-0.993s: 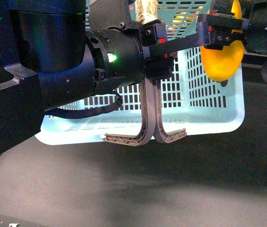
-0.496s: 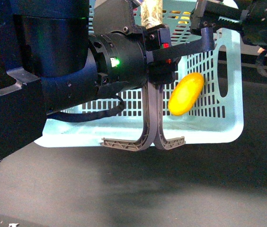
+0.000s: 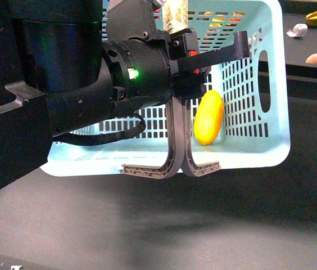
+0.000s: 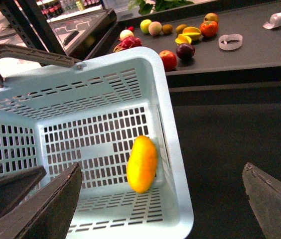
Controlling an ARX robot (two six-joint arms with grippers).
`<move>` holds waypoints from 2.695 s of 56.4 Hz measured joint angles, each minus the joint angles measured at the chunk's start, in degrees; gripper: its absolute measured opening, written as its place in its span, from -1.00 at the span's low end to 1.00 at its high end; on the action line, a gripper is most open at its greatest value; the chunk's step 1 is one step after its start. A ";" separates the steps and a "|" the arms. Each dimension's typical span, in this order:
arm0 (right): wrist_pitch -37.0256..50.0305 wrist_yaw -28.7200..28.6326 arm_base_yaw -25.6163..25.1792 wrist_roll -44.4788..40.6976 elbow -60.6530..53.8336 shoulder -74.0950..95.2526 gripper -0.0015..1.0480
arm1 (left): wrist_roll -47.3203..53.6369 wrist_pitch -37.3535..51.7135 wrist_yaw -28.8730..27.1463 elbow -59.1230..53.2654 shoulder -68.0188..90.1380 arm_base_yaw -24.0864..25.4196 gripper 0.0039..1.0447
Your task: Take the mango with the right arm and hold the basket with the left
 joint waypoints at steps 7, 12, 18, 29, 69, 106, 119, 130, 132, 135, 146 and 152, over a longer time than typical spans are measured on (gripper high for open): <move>-8.74 4.87 1.18 0.63 -3.52 -12.00 0.84 | -0.04 0.00 0.09 0.00 0.00 -0.04 -0.92; -13.79 7.89 1.99 0.50 -4.50 -18.62 0.84 | -0.04 0.00 0.00 0.00 0.00 -0.04 -0.92; -14.03 8.20 2.12 0.50 -4.50 -20.52 0.84 | -0.02 0.00 -0.04 0.00 0.00 -0.04 -0.92; -14.14 8.20 2.21 0.46 -4.55 -20.20 0.84 | -0.07 0.00 -0.09 0.00 0.00 -0.04 -0.92; -4.66 -2.56 -9.75 -16.24 -16.50 -35.74 -0.96 | -0.04 0.00 -0.09 0.00 0.00 0.00 -0.92; -16.06 -2.58 -9.81 -16.26 -16.70 -47.56 -0.96 | -0.04 0.00 -0.04 0.00 0.00 0.00 -0.92; -27.17 -2.78 -9.81 -16.28 -16.63 -57.53 -0.96 | 0.02 0.00 -0.04 0.00 0.00 0.00 -0.92; -27.47 -2.75 -9.81 -16.28 -16.63 -58.51 -0.96 | 0.09 0.00 -0.04 -0.02 0.00 -0.09 -0.92; -27.50 -2.75 -9.81 -16.28 -16.63 -58.51 -0.96 | -0.02 0.00 -0.02 -0.02 0.00 -0.09 -0.92; -27.47 -2.75 -9.81 -16.28 -16.63 -58.51 -0.96 | -0.09 0.00 -0.04 -0.02 0.00 -0.07 -0.92; -27.47 -2.75 -9.81 -16.41 -16.63 -58.51 -0.88 | -0.04 0.00 -0.04 -0.02 0.00 -0.07 -0.92; -27.50 -2.75 -9.81 -16.41 -16.63 -58.51 -0.51 | 0.00 0.00 -0.04 -0.02 0.00 -0.09 -0.92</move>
